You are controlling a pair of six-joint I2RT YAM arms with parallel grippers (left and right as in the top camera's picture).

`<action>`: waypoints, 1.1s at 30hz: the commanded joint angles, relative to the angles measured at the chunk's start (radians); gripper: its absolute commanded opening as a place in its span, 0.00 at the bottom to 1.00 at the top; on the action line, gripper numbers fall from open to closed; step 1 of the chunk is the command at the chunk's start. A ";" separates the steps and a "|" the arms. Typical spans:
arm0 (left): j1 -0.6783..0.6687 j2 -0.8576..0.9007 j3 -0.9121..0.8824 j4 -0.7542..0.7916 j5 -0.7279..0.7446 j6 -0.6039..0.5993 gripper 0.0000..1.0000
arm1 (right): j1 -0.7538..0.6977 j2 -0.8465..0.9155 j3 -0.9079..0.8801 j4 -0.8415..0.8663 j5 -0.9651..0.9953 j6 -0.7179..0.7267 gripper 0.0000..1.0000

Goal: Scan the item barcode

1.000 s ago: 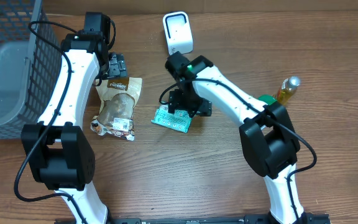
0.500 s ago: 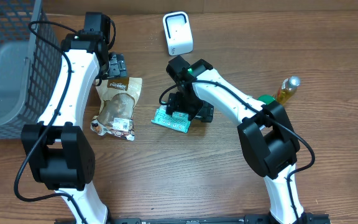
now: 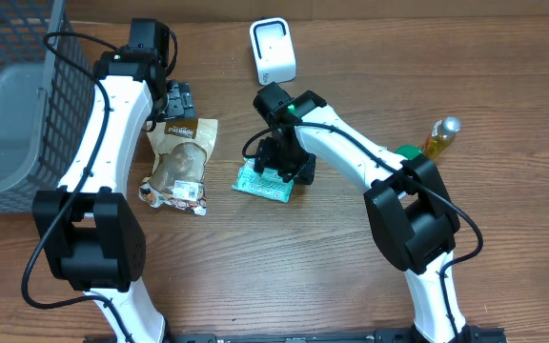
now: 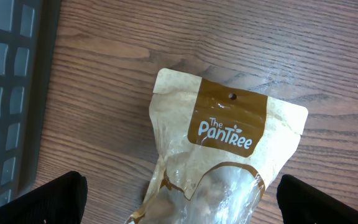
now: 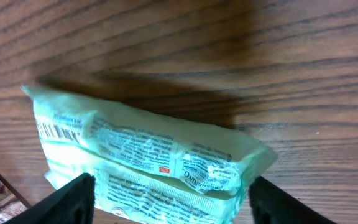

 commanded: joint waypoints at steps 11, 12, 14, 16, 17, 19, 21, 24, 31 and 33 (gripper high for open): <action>-0.007 -0.004 0.012 0.002 -0.013 0.000 1.00 | 0.010 -0.039 -0.006 0.028 -0.050 0.002 0.66; -0.007 -0.004 0.012 0.002 -0.013 0.000 0.99 | 0.010 -0.039 -0.006 0.024 -0.050 0.002 0.66; -0.007 -0.004 0.012 0.002 -0.013 0.000 1.00 | 0.010 -0.039 -0.007 0.006 -0.048 0.002 0.67; -0.007 -0.004 0.012 0.002 -0.013 0.000 1.00 | 0.010 -0.039 -0.011 -0.013 -0.025 0.002 0.70; -0.007 -0.004 0.012 0.002 -0.013 0.000 1.00 | 0.010 -0.039 -0.013 -0.018 -0.008 0.002 0.72; -0.007 -0.004 0.012 0.002 -0.013 0.000 1.00 | 0.006 -0.039 -0.014 -0.033 0.022 -0.004 0.75; -0.007 -0.004 0.012 0.002 -0.013 0.000 1.00 | -0.017 -0.040 -0.012 -0.053 0.010 -0.047 0.75; -0.007 -0.004 0.012 0.002 -0.013 0.000 0.99 | -0.064 -0.058 -0.001 -0.076 -0.090 -0.137 0.79; -0.007 -0.004 0.012 0.002 -0.013 0.000 0.99 | -0.124 -0.144 0.001 -0.147 -0.117 -0.168 0.84; -0.007 -0.004 0.012 0.002 -0.013 0.000 1.00 | -0.127 -0.156 0.000 -0.180 -0.094 -0.173 0.85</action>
